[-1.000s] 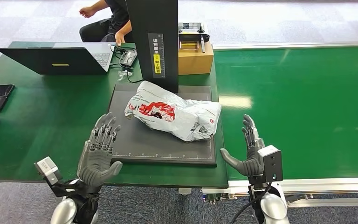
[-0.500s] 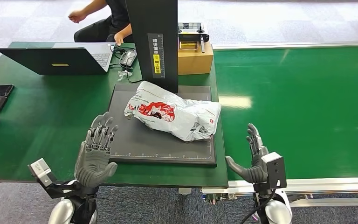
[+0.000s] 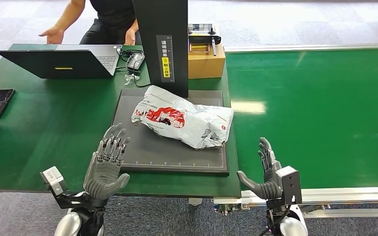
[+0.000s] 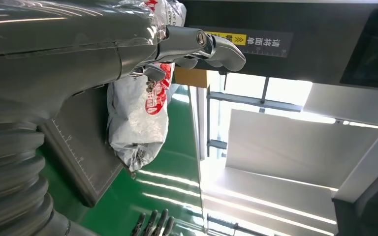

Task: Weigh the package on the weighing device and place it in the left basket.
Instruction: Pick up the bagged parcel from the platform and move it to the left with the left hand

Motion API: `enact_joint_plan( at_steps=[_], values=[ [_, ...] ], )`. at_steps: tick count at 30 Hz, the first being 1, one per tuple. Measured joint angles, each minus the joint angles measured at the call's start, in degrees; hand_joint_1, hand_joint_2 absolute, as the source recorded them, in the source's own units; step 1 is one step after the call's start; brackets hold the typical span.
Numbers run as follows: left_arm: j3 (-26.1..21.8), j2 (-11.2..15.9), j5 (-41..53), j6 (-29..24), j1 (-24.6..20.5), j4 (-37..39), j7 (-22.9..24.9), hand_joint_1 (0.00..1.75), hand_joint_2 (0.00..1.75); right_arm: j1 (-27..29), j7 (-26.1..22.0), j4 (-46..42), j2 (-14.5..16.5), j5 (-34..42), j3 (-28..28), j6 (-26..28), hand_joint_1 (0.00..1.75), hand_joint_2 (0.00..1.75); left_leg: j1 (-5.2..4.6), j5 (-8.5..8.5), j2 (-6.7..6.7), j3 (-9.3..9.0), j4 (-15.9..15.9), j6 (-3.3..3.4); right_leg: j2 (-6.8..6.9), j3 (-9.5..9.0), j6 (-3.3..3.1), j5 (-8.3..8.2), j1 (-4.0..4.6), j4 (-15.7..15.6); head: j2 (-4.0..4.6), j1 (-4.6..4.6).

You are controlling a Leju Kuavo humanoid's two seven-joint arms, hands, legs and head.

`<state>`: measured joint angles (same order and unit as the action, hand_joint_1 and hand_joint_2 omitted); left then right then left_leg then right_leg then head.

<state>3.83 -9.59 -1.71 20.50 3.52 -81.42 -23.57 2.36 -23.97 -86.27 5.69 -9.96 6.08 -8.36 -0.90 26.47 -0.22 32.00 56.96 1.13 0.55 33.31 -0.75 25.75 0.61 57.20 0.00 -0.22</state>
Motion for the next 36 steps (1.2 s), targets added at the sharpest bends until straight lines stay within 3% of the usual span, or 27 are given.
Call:
enact_joint_plan(
  at_steps=[14,36],
  values=[
    [0.13,0.02,0.77,-0.18,1.43,-0.19,-0.03,0.00,1.75,0.69,-0.31,-0.39,0.28,0.62,0.00,-0.08,0.00,1.75,0.00,0.00,0.00,-0.01,0.00,0.00,0.00,-0.02,0.00,0.00,0.00,0.00,0.00,0.00],
    [0.46,0.02,1.90,-0.54,1.38,-0.15,-0.30,0.00,1.75,0.69,-6.82,-3.79,0.60,2.90,1.95,2.24,0.00,1.75,0.00,0.00,0.00,-0.02,0.00,0.00,0.00,-0.01,0.00,0.00,0.00,0.00,0.00,0.00]
  ],
)
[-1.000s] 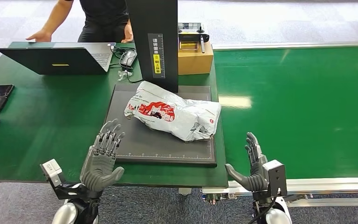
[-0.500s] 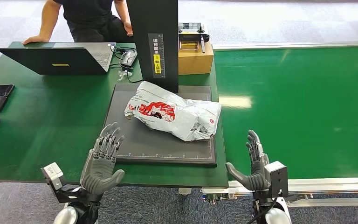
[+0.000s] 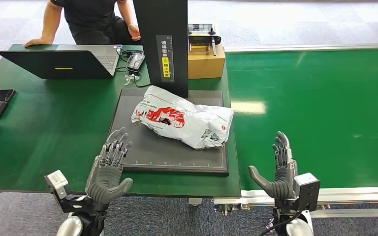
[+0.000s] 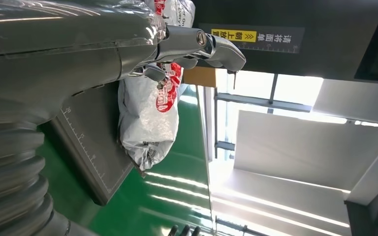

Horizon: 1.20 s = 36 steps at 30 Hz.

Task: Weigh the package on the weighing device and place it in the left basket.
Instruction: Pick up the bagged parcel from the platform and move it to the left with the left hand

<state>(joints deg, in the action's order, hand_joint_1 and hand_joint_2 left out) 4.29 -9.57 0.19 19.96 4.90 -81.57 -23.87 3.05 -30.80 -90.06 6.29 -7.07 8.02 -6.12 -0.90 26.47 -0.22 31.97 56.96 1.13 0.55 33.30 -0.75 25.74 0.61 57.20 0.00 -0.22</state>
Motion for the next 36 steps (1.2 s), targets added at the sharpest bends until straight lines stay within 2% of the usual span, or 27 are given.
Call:
enact_joint_plan(
  at_steps=[13,16,19,23,28,32,36],
  values=[
    [0.26,0.00,0.59,-0.38,0.04,0.00,-0.42,0.00,1.75,0.40,-0.07,-1.05,0.42,0.14,0.40,-0.04,0.00,1.75,0.00,0.00,0.00,0.00,0.00,0.00,0.00,0.00,0.00,0.00,0.00,0.00,0.00,0.01],
    [0.63,0.04,4.12,-3.27,-0.08,0.03,-0.81,0.00,1.75,0.55,-0.04,-1.36,0.60,0.03,0.52,-0.15,0.00,1.75,0.00,0.00,0.00,0.00,0.00,0.00,0.00,0.00,0.00,0.00,0.00,0.00,0.00,-0.01],
    [2.06,0.14,12.46,-8.36,-1.07,0.34,-1.22,0.00,1.75,0.55,0.54,-1.38,0.79,-0.82,0.58,-0.64,0.00,1.75,0.00,0.00,0.01,0.01,0.00,0.00,0.01,0.00,0.00,0.00,0.00,0.00,0.00,0.00],
    [4.68,0.15,21.85,-13.17,-4.89,2.07,-2.01,0.00,1.75,0.20,2.26,-1.01,0.89,-2.47,0.52,-1.72,0.00,1.75,0.00,-0.01,0.01,0.00,0.01,0.00,0.02,-0.03,0.01,-0.03,-0.01,0.00,0.00,0.00],
    [8.22,0.15,29.10,-16.36,-11.19,5.98,-2.64,0.00,1.75,-0.26,3.85,0.00,0.90,-3.32,0.37,-2.39,0.00,1.75,-0.01,-0.04,0.01,-0.02,0.02,0.02,0.03,-0.04,0.01,-0.04,-0.01,0.00,0.00,0.00],
    [11.07,0.10,32.32,-18.00,-17.02,11.31,-2.67,0.00,1.75,-0.41,4.62,0.72,0.90,-3.51,0.33,-3.08,0.00,1.75,-0.01,-0.04,0.02,-0.02,0.03,0.02,0.03,-0.04,0.01,-0.04,-0.02,0.00,0.00,0.00],
    [14.46,-0.05,37.36,-21.86,-23.31,17.78,-1.27,0.00,1.75,-0.27,5.42,1.02,0.89,-3.51,0.33,-3.44,0.00,1.75,-0.01,-0.04,0.01,-0.03,0.04,0.02,0.02,-0.02,0.01,-0.04,-0.01,0.00,0.00,0.00]
  ],
)
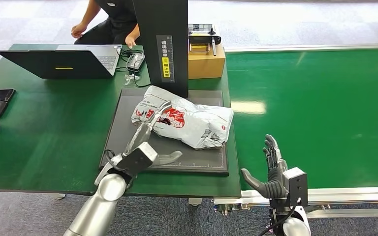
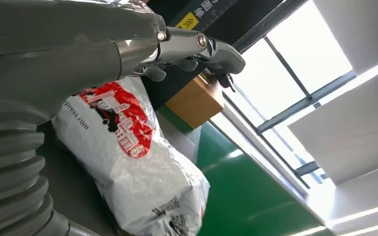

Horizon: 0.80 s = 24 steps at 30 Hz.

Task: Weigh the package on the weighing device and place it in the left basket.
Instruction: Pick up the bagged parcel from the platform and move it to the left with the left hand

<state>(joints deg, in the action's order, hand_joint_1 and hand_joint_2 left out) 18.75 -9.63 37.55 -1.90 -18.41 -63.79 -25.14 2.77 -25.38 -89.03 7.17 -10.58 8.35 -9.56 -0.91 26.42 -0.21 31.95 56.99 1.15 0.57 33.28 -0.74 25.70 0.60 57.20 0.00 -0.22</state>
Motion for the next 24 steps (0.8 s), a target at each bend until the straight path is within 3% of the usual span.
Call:
enact_joint_plan(
  at_steps=[9,16,24],
  values=[
    [7.02,-1.91,12.87,-5.69,-15.17,18.78,15.45,0.00,1.75,1.44,0.21,0.12,-0.01,0.00,0.63,-0.44,0.00,1.75,0.00,-0.02,-0.02,0.01,0.01,0.00,-0.02,0.01,0.01,-0.02,0.00,0.00,0.00,0.01],
    [10.51,-3.21,18.71,-2.45,-23.73,30.22,24.98,0.00,1.75,2.44,0.11,-0.03,0.11,0.09,1.76,0.19,0.00,1.75,0.00,-0.02,-0.04,0.02,0.01,0.00,-0.04,0.02,0.01,-0.02,0.00,0.00,0.00,0.00],
    [12.30,-3.50,20.57,-1.64,-27.38,36.01,28.26,0.00,1.75,2.55,0.11,-0.26,0.57,0.09,2.55,0.30,0.00,1.75,0.00,-0.03,-0.06,0.02,0.01,-0.02,-0.07,0.03,0.00,-0.03,0.00,0.01,0.00,0.00]
  ],
)
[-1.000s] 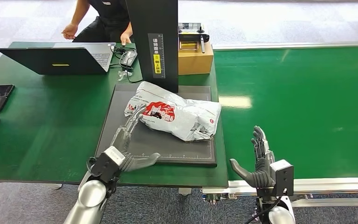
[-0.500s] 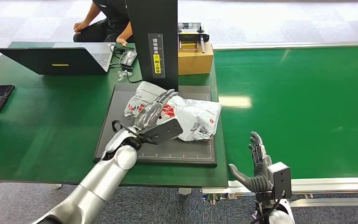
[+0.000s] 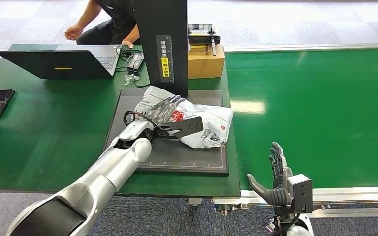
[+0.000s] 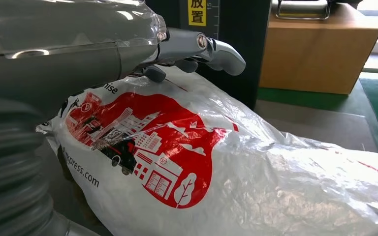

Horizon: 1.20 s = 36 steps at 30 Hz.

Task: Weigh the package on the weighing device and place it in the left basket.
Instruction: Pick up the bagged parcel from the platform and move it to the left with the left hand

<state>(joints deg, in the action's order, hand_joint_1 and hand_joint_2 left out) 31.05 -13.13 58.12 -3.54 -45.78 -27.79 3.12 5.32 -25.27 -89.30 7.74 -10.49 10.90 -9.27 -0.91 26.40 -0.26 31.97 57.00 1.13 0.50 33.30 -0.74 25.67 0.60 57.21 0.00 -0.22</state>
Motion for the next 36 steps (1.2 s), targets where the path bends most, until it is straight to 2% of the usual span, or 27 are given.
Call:
enact_joint_plan(
  at_steps=[8,9,12,13,16,20,22,30,36],
  values=[
    [0.28,-0.24,0.10,-0.02,-0.83,1.94,0.26,0.00,1.75,0.04,0.01,-0.13,0.25,-0.01,0.05,-0.01,0.00,1.75,0.00,0.00,0.00,0.01,0.00,0.00,0.00,-0.01,0.00,0.00,-0.01,0.00,0.00,0.01],
    [0.29,-0.22,0.08,0.05,-0.86,2.09,0.23,0.05,1.75,0.04,0.02,-0.13,0.28,-0.01,0.05,-0.02,0.00,1.75,0.00,0.00,0.00,0.01,0.00,0.00,0.00,-0.01,0.00,0.00,-0.01,0.00,0.00,0.01],
    [0.24,0.00,-0.44,0.60,-0.73,2.46,-0.84,1.36,1.75,0.01,0.02,-0.12,0.38,-0.06,0.04,-0.13,0.00,1.75,0.00,0.00,0.00,0.02,0.00,0.00,0.01,-0.02,0.00,0.00,-0.01,0.00,0.00,0.01],
    [0.19,0.14,-0.71,0.68,-0.58,2.54,-1.48,1.75,1.75,-0.02,0.02,-0.10,0.40,-0.09,0.00,-0.15,0.00,1.75,0.00,0.00,0.01,0.02,0.00,0.00,0.01,-0.02,0.00,0.00,-0.01,0.00,0.00,0.01],
    [-0.39,0.68,-2.50,0.24,0.13,2.63,-4.73,1.75,1.75,-0.21,0.02,0.04,0.48,-0.13,-0.25,-0.16,0.00,1.75,0.00,0.00,0.01,0.02,-0.01,0.00,0.01,-0.02,0.00,0.00,0.00,0.01,0.00,0.00],
    [-2.95,1.15,-7.52,0.21,1.55,2.57,-11.88,1.75,1.75,-0.74,0.08,0.45,0.49,-0.11,-0.79,-0.04,0.00,1.75,0.00,0.00,0.01,0.02,-0.01,0.00,0.02,-0.02,0.00,0.00,0.00,0.02,0.00,0.00],
    [-4.15,1.33,-8.72,-0.11,2.18,2.50,-13.49,1.75,1.75,-0.96,0.09,0.68,0.49,-0.05,-1.07,-0.04,0.00,1.75,0.00,0.00,0.01,0.02,-0.02,0.00,0.02,-0.02,0.00,0.00,0.00,0.02,0.00,0.00],
    [-7.21,2.28,-10.67,-2.69,3.51,1.71,-15.83,1.75,1.75,-1.38,0.07,1.21,0.48,0.29,-1.96,-0.03,0.00,1.75,0.00,0.00,0.02,0.02,-0.01,0.00,0.02,-0.03,0.00,0.00,0.00,0.02,0.00,0.01],
    [-7.86,3.73,-9.07,-4.89,3.53,1.67,-13.23,1.75,1.75,-1.58,0.05,1.44,0.48,0.44,-2.06,-0.02,0.00,1.75,0.00,0.00,0.02,0.03,-0.02,0.00,0.03,-0.02,0.00,0.00,0.00,0.02,0.00,0.01]
  ],
)
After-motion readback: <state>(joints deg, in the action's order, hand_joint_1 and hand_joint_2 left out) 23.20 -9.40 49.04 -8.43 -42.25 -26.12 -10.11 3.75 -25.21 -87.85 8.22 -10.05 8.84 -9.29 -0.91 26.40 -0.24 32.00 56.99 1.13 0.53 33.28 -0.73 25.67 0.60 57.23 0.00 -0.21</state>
